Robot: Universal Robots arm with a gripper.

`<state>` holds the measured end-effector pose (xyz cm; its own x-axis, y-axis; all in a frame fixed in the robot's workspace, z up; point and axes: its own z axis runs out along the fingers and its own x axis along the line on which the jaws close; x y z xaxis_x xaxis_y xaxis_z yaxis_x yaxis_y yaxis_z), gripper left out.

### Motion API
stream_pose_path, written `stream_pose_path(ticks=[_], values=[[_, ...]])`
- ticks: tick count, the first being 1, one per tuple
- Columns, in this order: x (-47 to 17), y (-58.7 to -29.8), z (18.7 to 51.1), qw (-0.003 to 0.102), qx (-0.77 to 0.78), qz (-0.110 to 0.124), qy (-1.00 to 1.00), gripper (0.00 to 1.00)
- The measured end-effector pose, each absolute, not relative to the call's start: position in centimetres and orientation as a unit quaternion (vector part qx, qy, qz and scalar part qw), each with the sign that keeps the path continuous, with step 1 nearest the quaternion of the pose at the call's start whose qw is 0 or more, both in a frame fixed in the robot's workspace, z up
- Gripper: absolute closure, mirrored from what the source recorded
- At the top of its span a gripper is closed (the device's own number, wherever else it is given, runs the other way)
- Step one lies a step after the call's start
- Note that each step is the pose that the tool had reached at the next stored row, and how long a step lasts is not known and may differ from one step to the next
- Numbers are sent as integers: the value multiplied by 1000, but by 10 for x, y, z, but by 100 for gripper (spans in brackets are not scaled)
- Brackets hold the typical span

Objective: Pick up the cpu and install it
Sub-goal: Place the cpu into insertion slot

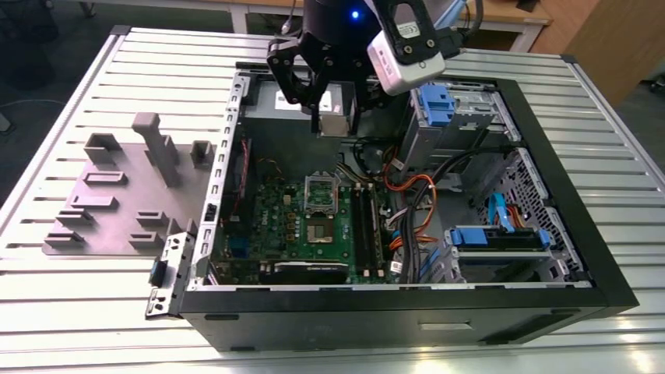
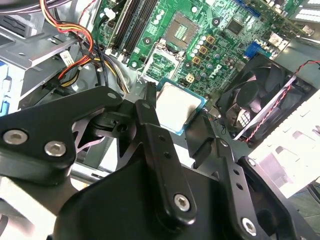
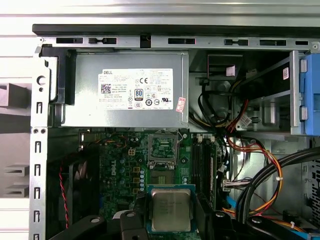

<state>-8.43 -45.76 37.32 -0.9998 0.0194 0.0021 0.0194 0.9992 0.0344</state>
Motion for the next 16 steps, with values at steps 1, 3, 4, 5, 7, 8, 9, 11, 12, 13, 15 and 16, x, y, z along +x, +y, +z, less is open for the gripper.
stream_pose_path(ticks=[1, 3, 4, 5, 7, 8, 9, 11, 12, 13, 15, 16], values=[[-84, -458, 373, 1, -10, -17, -1000, 53], [-84, -458, 371, 1, -10, -17, -1000, 53], [-84, -458, 371, 1, -10, -17, -1000, 53], [-84, -458, 371, 1, -10, -17, -1000, 53], [-84, -458, 371, 1, -10, -17, -1000, 53], [-84, -458, 371, 1, -10, -17, -1000, 53], [-84, -458, 371, 1, -10, -17, -1000, 53], [-84, -458, 371, 1, -10, -17, -1000, 53], [-84, -458, 371, 1, -10, -17, -1000, 53], [-84, -458, 370, 1, -10, -17, -1000, 53], [-84, -458, 368, 1, -10, -17, -1000, 53], [-84, -458, 366, 1, -10, -17, -1000, 53]])
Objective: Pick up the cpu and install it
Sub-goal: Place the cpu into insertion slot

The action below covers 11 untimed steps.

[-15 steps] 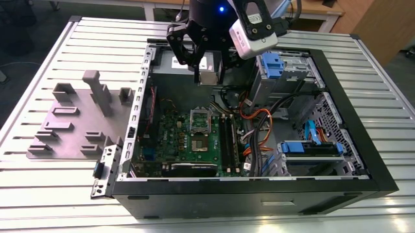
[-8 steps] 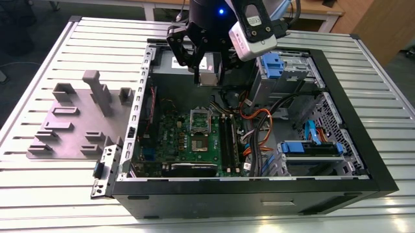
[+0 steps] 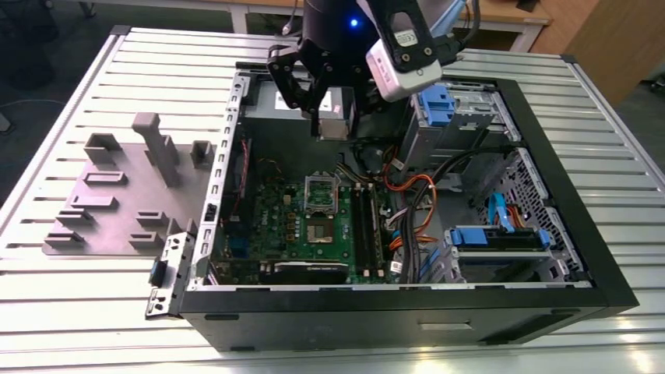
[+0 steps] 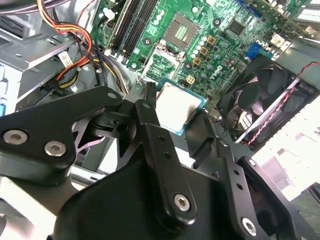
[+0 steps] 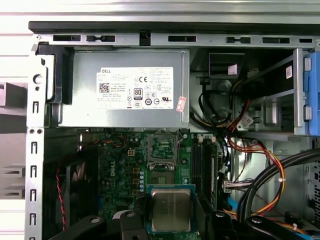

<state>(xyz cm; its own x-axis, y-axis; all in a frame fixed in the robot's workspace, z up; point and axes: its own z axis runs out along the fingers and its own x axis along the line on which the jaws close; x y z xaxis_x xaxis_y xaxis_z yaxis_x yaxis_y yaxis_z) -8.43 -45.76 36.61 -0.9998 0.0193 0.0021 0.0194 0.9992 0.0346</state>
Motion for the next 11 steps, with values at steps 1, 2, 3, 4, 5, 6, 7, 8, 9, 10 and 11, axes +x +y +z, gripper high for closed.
stream_pose_path(ticks=[1, 2, 3, 4, 5, 6, 7, 8, 9, 10, 11], values=[[-84, -458, 364, 1, -10, -17, -1000, 53], [-84, -458, 363, 1, -10, -17, -1000, 53], [-84, -460, 361, 1, -10, -17, -1000, 53], [-84, -463, 360, 1, -10, -17, -1000, 53], [-84, -465, 358, 1, -10, -17, -1000, 53], [-84, -466, 356, 1, -10, -17, -1000, 53], [-84, -466, 354, 1, -10, -17, -1000, 53], [-84, -466, 353, 1, -10, -17, -1000, 53], [-84, -466, 351, 1, -10, -17, -1000, 53], [-84, -466, 349, 1, -10, -17, -1000, 53], [-84, -466, 347, 1, -10, -17, -1000, 53]])
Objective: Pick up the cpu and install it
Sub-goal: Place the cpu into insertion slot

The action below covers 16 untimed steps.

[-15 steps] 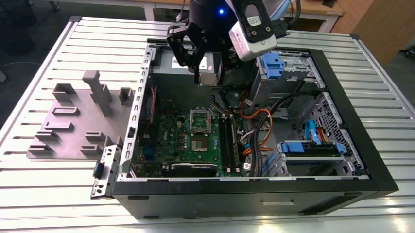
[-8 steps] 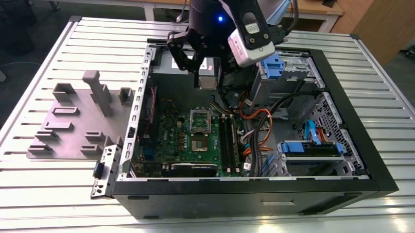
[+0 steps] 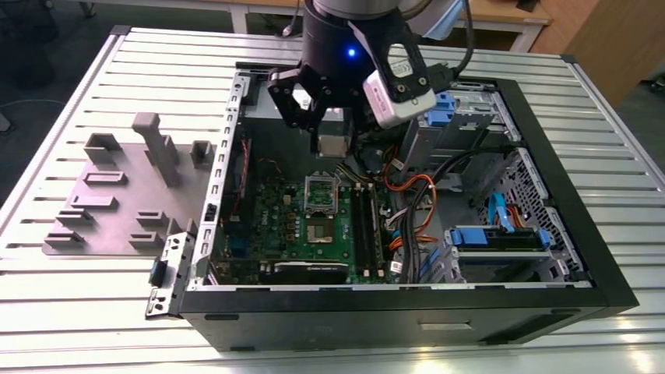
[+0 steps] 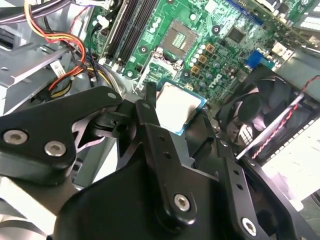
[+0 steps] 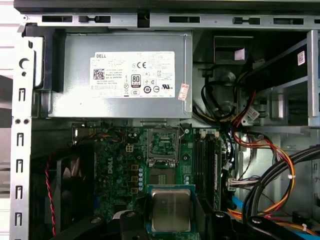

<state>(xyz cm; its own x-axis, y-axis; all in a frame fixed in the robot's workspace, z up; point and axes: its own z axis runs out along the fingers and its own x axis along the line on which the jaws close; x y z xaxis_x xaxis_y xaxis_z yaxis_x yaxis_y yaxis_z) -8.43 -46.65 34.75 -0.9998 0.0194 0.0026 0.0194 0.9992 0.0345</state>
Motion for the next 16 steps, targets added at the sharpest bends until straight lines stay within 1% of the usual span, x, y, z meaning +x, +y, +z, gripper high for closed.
stream_pose_path(ticks=[7, 16], values=[[-84, -471, 339, 1, -10, -17, -1000, 53], [-84, -471, 339, 1, -10, -17, -1000, 53]])
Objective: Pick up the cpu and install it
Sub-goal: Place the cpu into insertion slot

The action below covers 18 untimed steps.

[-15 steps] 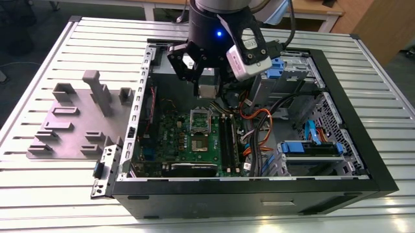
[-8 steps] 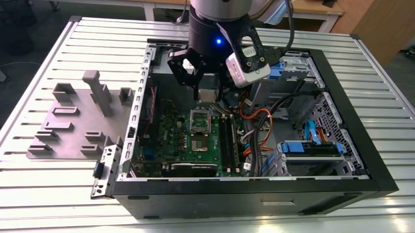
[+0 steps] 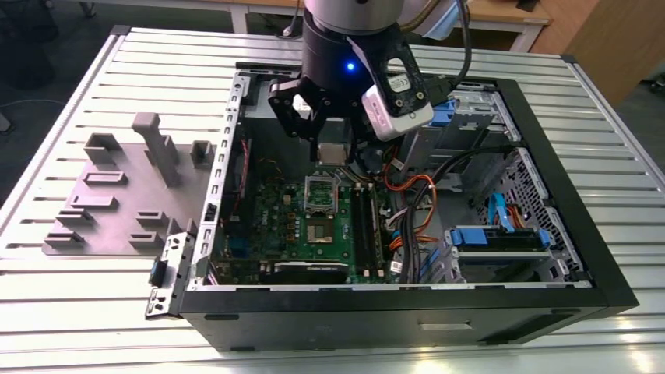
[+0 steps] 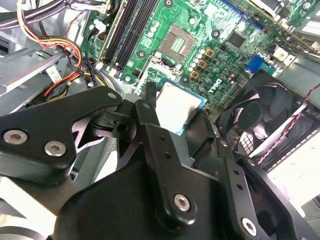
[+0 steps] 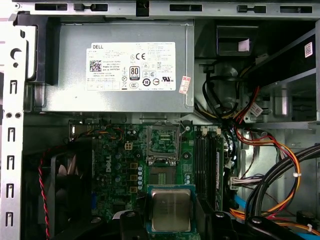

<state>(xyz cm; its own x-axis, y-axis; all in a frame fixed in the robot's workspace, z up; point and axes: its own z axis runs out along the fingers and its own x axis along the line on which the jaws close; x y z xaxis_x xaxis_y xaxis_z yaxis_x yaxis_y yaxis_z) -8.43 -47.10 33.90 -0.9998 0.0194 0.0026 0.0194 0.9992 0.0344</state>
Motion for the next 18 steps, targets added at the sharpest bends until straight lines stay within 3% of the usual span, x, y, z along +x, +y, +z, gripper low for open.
stream_pose_path(ticks=[18], values=[[-84, -479, 320, 2, -10, -17, -1000, 53]])
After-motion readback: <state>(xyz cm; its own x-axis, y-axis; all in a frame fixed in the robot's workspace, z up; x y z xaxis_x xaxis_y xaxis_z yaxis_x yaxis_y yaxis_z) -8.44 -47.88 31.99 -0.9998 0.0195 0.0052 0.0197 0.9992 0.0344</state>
